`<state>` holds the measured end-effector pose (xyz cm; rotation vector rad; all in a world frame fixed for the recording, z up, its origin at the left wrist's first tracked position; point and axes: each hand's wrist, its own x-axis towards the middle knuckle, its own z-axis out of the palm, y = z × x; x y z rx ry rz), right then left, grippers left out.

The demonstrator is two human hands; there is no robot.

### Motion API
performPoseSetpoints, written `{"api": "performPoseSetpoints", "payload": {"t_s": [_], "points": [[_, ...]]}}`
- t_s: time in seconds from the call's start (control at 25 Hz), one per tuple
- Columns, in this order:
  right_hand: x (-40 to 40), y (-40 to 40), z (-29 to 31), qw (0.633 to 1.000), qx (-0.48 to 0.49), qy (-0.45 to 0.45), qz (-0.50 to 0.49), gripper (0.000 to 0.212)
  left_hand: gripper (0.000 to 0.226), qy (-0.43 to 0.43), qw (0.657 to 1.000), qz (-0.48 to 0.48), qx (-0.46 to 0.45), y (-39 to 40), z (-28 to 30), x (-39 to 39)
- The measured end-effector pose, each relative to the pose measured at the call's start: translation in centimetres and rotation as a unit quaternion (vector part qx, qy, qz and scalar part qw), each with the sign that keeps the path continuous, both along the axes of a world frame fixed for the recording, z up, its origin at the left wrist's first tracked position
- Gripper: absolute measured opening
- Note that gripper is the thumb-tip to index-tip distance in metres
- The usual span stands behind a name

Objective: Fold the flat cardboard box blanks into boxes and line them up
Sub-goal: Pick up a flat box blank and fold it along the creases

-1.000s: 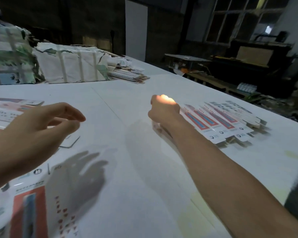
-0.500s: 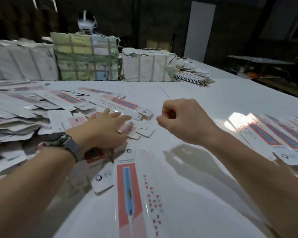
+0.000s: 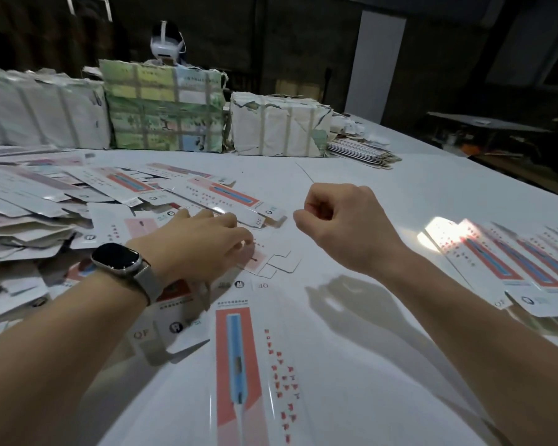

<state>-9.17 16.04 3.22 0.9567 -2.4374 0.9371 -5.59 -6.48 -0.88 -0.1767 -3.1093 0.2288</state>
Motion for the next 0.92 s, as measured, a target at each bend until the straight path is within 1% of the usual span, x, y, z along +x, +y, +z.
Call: {"api": "performPoseSetpoints", "payload": {"t_s": [0.08, 0.12, 0.2, 0.24, 0.32, 0.44, 0.52, 0.6, 0.68, 0.72, 0.8, 0.84, 0.88, 0.92], "points": [[0.0, 0.0, 0.0, 1.000, -0.007, 0.000, -0.002, 0.030, 0.055, -0.070, 0.996, 0.027, 0.043, -0.3, 0.1, -0.1], [-0.1, -0.1, 0.0, 1.000, -0.010, -0.002, -0.002, 0.031, 0.061, -0.092, 0.993, 0.031, 0.060, -0.5, 0.1, -0.2], [-0.2, 0.0, 0.1, 1.000, -0.009, -0.010, -0.001, 0.031, 0.073, -0.112, 0.988, 0.041, 0.099, -0.5, 0.2, -0.7], [-0.2, 0.0, 0.1, 1.000, -0.010, -0.013, -0.002, 0.030, 0.075, -0.112, 0.987, 0.046, 0.108, -0.4, 0.3, -1.1], [-0.2, 0.0, 0.0, 1.000, -0.011, -0.015, -0.002, 0.030, 0.071, -0.113, 0.987, 0.051, 0.107, -0.2, 0.7, -1.9], [-0.2, 0.0, -0.1, 1.000, -0.012, -0.014, -0.004, 0.030, 0.071, -0.148, 0.979, 0.074, 0.115, 0.0, 1.6, -2.6], [-0.2, -0.1, -0.2, 1.000, -0.009, -0.018, -0.004, 0.030, 0.076, -0.164, 0.980, 0.081, 0.083, 0.4, 2.2, -2.7], [-0.2, -0.1, 0.0, 1.000, -0.014, -0.022, -0.002, 0.029, 0.080, -0.152, 0.984, 0.079, 0.043, 0.7, 2.6, -2.6], [-0.3, 0.0, 0.1, 0.999, -0.029, -0.023, 0.001, 0.030, 0.075, -0.114, 0.990, 0.073, 0.040, 0.7, 3.5, -2.0], [-0.3, 0.0, 0.1, 0.999, -0.035, -0.024, 0.002, 0.030, 0.066, -0.077, 0.993, 0.068, 0.051, 0.5, 4.0, -1.6], [-0.1, -0.1, 0.0, 0.999, -0.040, -0.030, 0.004, 0.030, 0.042, 0.036, 0.996, 0.041, 0.071, 0.4, 5.1, -0.7], [0.0, -0.3, 0.0, 0.998, -0.044, -0.033, 0.005, 0.031, 0.032, 0.100, 0.992, 0.021, 0.075, 0.5, 5.5, -0.3], [0.1, -0.4, 0.1, 0.997, -0.061, -0.039, 0.008, 0.032, 0.027, 0.165, 0.983, -0.001, 0.084, 0.6, 5.8, 0.2], [0.3, -0.5, 0.3, 0.994, -0.098, -0.048, 0.018, 0.034, 0.026, 0.224, 0.969, -0.026, 0.102, 0.8, 6.1, 0.5]]}}
